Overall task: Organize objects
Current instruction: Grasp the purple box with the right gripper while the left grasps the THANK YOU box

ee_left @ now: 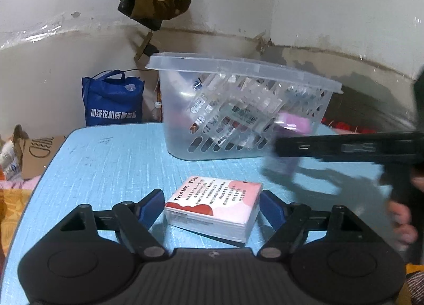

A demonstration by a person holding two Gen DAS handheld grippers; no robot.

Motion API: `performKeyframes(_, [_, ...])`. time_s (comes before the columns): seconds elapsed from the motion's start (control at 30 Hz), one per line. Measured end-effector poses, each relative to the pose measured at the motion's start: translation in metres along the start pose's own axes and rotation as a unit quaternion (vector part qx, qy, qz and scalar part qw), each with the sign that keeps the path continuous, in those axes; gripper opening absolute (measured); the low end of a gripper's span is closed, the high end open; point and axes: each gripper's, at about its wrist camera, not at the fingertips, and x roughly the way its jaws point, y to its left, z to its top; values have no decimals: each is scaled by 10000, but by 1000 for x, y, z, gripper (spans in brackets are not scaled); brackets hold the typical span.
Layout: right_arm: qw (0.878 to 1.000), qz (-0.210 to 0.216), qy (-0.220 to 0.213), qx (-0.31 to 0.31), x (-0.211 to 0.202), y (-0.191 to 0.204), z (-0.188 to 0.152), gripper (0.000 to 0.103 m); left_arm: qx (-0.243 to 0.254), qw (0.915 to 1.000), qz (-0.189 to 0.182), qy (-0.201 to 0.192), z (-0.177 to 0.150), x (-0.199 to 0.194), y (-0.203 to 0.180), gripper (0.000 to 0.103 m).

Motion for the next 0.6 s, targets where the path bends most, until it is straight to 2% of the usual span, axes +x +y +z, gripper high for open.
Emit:
performKeyframes(0.17, [9995,-142,-173,200,-27,-20,-12,51,176,9997,92,113,3,6,-6,87])
performKeyframes(0.3, [9988,-239,-224,370,-31,-34,-16,51,445,9988,76,184,5,10,-8,87])
performKeyframes(0.5, [9978,-203,-331,544,-35,-46,-19,51,599,9975,205,311,5,17,-14,86])
performKeyframes(0.6, [9976,-173,-329,590,-35,-47,-25,51,581,9979,258,111,5,11,-16,85])
